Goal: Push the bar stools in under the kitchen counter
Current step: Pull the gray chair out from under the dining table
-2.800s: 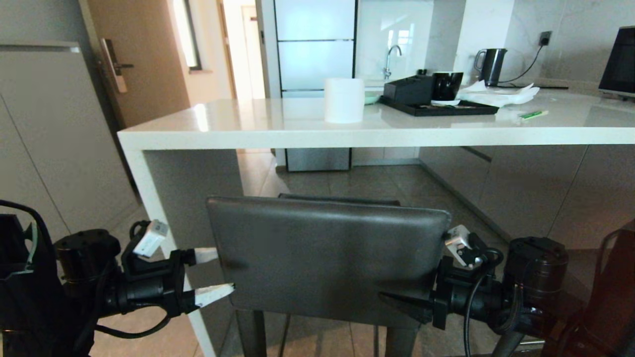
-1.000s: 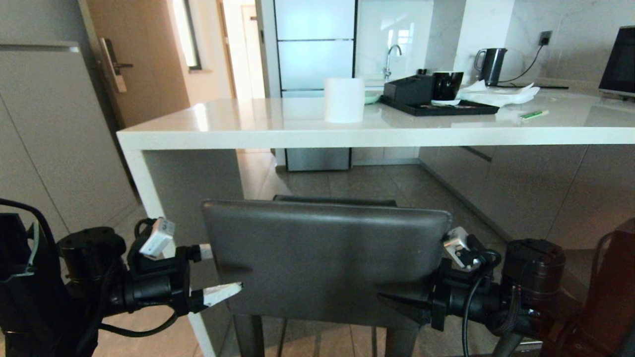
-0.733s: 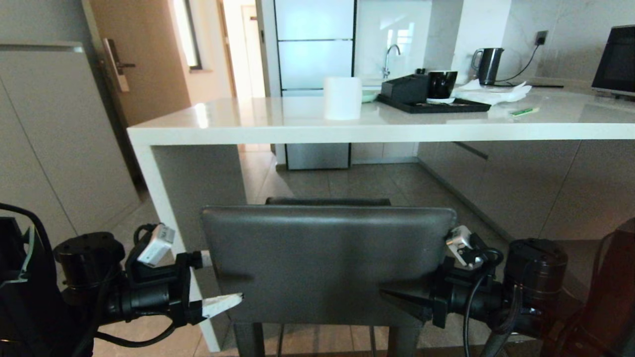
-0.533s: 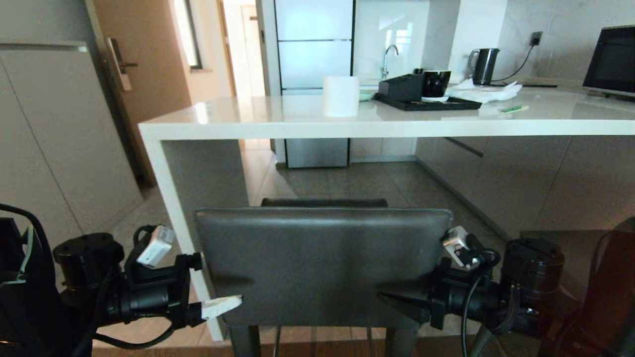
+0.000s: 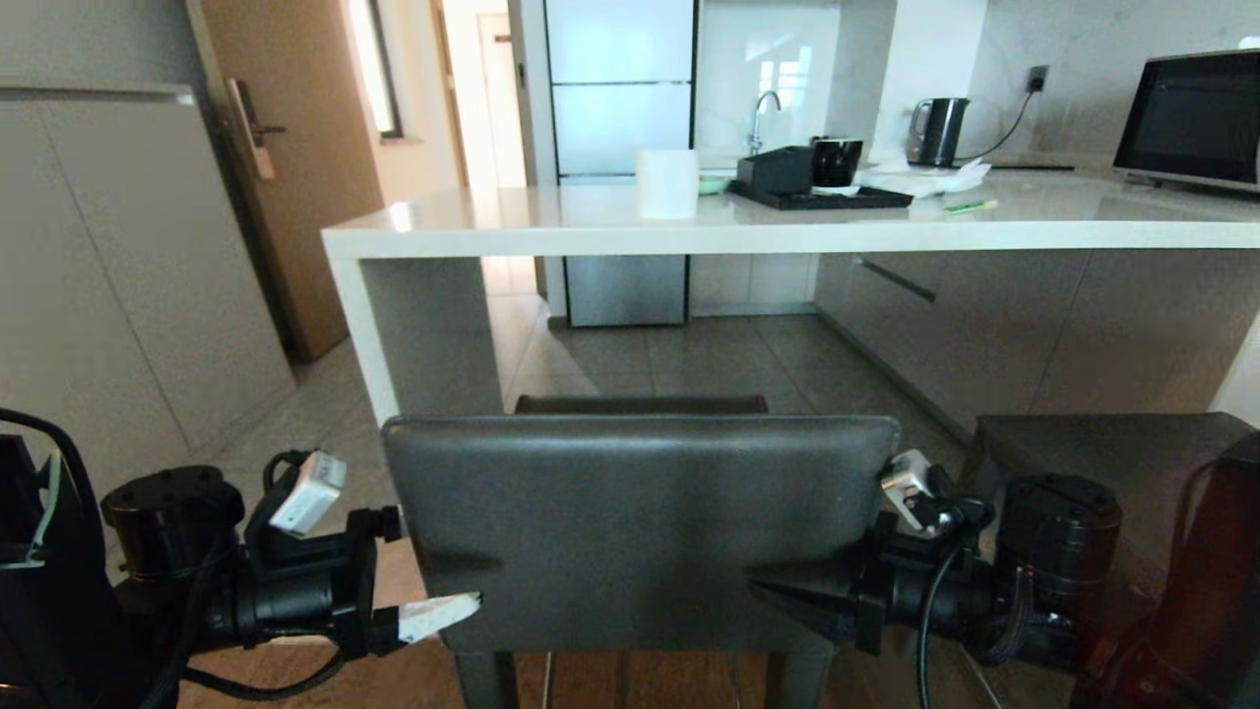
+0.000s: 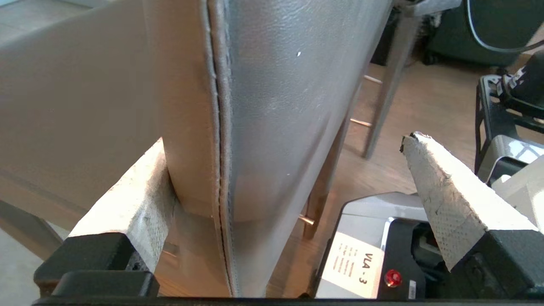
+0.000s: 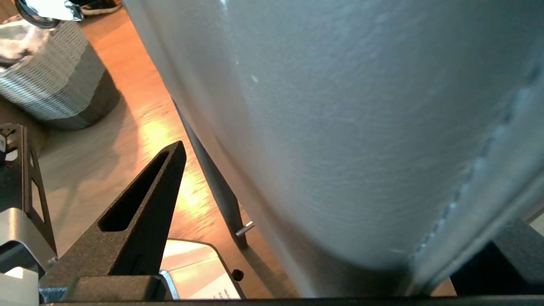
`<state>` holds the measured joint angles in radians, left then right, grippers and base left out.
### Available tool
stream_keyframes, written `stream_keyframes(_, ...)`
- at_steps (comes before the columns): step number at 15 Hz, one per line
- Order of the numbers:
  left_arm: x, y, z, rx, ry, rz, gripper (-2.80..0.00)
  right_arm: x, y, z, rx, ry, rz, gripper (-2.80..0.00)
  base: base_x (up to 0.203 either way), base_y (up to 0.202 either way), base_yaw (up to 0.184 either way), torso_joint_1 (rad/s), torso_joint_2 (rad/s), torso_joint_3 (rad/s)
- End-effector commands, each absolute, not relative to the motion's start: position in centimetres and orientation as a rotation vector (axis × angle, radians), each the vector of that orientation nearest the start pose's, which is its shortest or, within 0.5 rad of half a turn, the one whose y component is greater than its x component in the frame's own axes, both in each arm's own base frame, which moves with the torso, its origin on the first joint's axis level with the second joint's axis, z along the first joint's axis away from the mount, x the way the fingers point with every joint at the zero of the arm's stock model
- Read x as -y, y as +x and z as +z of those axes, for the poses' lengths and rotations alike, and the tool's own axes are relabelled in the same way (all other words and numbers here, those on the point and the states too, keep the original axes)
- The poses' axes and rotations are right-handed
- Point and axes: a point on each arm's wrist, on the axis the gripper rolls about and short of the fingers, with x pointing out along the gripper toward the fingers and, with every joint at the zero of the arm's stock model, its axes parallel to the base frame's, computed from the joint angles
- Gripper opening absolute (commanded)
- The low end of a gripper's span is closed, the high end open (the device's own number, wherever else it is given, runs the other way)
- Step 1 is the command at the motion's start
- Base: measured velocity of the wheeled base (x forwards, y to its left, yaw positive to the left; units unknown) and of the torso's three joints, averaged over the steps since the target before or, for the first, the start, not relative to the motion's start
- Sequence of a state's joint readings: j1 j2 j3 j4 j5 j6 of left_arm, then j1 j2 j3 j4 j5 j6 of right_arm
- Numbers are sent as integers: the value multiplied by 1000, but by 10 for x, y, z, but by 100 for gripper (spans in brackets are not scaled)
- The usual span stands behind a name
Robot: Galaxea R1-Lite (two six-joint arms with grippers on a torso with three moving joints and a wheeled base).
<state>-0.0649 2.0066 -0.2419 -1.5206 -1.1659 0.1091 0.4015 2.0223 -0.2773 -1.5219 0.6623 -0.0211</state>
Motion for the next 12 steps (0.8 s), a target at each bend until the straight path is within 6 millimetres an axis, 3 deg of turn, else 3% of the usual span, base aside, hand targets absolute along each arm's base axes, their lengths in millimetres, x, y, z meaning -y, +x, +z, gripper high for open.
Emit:
stream_keyframes(1,37,251,66,-141,-34,-1240,0,-119,243,65,-210,10,1066,0,-188,0,-2,2,5,5)
stream_keyframes(8,36,248,65,-151,-38,-1236,0,-118,242,64,-214,11,1066,0,-192,0,0,-1,2,1)
stream_keyframes(12,36,249,65,-149,-37,-1235,0,-118,243,64,-213,10,1066,0,-45,0,-1,-5,1,1)
